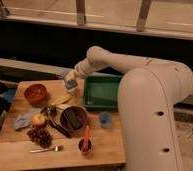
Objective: Place sponge in red bowl
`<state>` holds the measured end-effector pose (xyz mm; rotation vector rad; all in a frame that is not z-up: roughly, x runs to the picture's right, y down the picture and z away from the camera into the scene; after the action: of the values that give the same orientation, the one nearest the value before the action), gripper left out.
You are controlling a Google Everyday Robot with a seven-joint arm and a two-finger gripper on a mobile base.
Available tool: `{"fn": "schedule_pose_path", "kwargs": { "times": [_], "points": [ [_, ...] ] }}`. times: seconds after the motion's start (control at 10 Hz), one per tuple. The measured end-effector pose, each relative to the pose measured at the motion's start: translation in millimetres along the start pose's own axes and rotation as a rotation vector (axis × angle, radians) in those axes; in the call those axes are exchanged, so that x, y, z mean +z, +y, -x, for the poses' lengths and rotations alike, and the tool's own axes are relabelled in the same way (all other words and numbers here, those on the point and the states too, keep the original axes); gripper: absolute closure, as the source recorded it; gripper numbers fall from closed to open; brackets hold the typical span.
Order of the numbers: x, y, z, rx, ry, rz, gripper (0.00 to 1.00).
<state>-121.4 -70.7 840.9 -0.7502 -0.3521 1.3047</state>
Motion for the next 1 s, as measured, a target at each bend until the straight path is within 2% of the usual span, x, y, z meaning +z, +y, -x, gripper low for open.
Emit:
{"fn": "schedule_pose_path", "kwargs": {
  "times": [0.2, 0.3, 0.4, 0.6, 0.7, 1.0],
  "points": [
    [15, 13, 7, -0.037, 0.000, 0.015, 1.00],
    [31, 29, 12, -0.063, 0.006, 0.038, 1.00],
    [47, 49, 16, -0.096, 0.013, 0.067, 1.00],
    [67, 78, 19, -0.135, 0.019, 0.112, 1.00],
    [82, 95, 22, -0.156, 0.023, 0.148, 1.00],
    [109, 131, 20, -0.191, 0.038, 0.229, 1.00]
  ]
}}
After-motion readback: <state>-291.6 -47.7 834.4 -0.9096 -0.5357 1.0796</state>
